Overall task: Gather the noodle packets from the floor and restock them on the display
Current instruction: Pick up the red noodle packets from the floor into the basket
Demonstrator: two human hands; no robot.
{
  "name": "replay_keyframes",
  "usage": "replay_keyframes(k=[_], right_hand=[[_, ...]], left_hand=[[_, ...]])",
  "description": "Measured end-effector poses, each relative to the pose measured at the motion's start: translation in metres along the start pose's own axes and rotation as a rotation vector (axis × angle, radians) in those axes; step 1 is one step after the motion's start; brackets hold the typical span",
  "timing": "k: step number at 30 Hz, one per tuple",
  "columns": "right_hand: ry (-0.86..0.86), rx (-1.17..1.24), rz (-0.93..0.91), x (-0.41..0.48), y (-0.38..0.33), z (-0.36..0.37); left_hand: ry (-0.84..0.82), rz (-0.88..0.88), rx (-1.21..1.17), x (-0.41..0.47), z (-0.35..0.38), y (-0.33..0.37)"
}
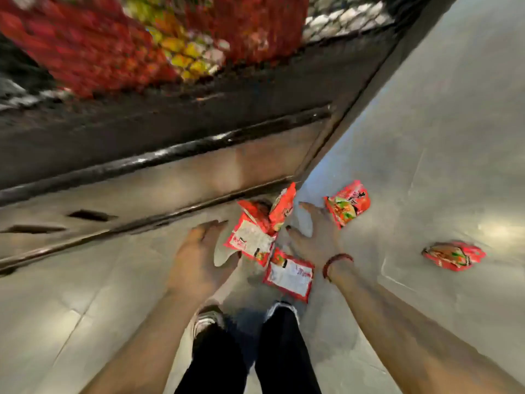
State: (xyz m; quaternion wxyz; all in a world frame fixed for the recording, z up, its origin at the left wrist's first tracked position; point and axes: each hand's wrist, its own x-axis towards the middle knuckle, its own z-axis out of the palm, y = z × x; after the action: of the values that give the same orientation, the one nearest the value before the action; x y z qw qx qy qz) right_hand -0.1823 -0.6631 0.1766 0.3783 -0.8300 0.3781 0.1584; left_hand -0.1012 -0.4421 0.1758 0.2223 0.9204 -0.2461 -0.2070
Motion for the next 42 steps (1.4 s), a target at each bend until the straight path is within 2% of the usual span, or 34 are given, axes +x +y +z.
replay_keyframes(k=[5, 8, 10, 15, 19, 23, 25, 29, 31, 34, 37, 40, 42], right_hand=[[0.016, -0.037, -0.044, 0.073, 0.057, 0.088], [-0.007, -0.165, -0.126, 0.120, 0.086, 0.122], [-0.030, -0.341, -0.196, 0.145, 0.102, 0.137], [0.051, -0.665, -0.383, 0.192, 0.130, 0.154], [0.193, -0.696, -0.531, 0.204, 0.136, 0.161], [0.217, -0.728, -0.610, 0.190, 0.137, 0.139], [0.169, -0.689, -0.650, 0.177, 0.131, 0.119], [-0.147, -0.466, -0.698, 0.140, 0.099, 0.094], [-0.224, -0.317, -0.709, 0.128, 0.085, 0.098], [-0.269, -0.140, -0.631, 0.125, 0.071, 0.121], [-0.224, -0.032, -0.601, 0.129, 0.068, 0.152], [-0.225, 0.169, -0.478, 0.136, 0.072, 0.179], [-0.068, 0.275, -0.372, 0.145, 0.081, 0.193]], left_hand=[[-0.018, 0.026, 0.022, 0.045, 0.093, -0.059], [-0.013, 0.070, 0.061, 0.069, 0.133, -0.092], [-0.024, 0.101, 0.087, 0.081, 0.156, -0.112], [-0.043, 0.084, 0.036, 0.092, 0.201, -0.142], [-0.063, 0.070, -0.031, 0.088, 0.214, -0.151], [-0.112, -0.015, -0.092, 0.081, 0.210, -0.143], [-0.168, 0.004, -0.134, 0.077, 0.205, -0.135], [-0.294, 0.059, -0.425, 0.069, 0.192, -0.109], [-0.414, -0.017, -0.562, 0.068, 0.185, -0.093], [-0.596, -0.223, -0.753, 0.070, 0.186, -0.089], [-0.506, -0.287, -0.807, 0.063, 0.195, -0.108], [-0.422, -0.374, -0.869, 0.055, 0.207, -0.140], [-0.367, -0.445, -0.894, 0.049, 0.214, -0.160]])
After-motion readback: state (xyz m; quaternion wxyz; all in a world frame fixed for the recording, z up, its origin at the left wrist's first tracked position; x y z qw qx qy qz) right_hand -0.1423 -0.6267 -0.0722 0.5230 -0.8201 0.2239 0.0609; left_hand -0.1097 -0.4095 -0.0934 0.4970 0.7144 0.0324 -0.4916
